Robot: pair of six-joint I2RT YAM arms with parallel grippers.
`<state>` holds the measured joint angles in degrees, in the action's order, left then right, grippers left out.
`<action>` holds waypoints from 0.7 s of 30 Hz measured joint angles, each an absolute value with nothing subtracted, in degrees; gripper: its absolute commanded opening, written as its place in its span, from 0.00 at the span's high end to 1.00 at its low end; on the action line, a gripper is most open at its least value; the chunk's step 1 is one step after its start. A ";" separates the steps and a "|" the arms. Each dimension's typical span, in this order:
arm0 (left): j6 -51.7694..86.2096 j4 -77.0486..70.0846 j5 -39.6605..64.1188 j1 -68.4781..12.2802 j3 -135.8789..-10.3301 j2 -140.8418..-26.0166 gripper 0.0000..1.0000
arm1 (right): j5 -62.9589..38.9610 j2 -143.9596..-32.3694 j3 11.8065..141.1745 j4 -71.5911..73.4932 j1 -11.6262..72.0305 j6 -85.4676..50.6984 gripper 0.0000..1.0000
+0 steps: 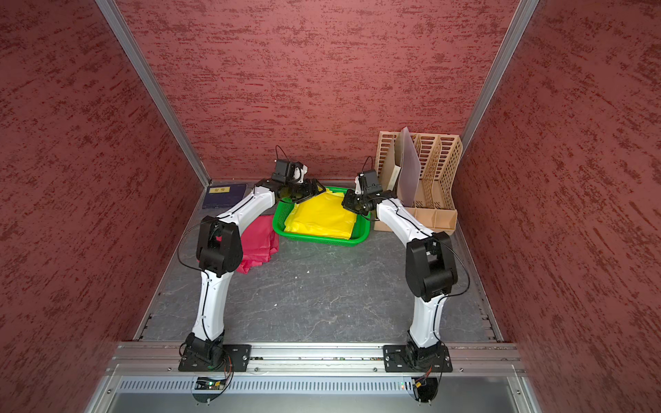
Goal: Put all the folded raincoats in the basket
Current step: Place the raincoat in the basket.
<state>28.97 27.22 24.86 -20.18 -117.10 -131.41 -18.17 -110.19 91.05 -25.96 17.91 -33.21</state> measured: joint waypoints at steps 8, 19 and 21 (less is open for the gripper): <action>29.39 28.73 24.36 -19.62 -117.64 -133.56 0.19 | -18.76 -111.57 90.41 -24.95 17.96 -33.43 0.77; 27.40 31.86 20.43 -19.42 -111.46 -124.57 0.02 | -21.15 -110.63 89.97 -23.20 17.96 -33.26 0.52; 26.89 31.99 18.79 -18.79 -108.49 -118.39 0.01 | -21.82 -108.81 88.77 -22.46 18.04 -33.21 0.51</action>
<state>26.89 31.99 18.79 -18.79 -108.49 -118.39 -21.82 -108.81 88.77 -22.46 18.04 -33.21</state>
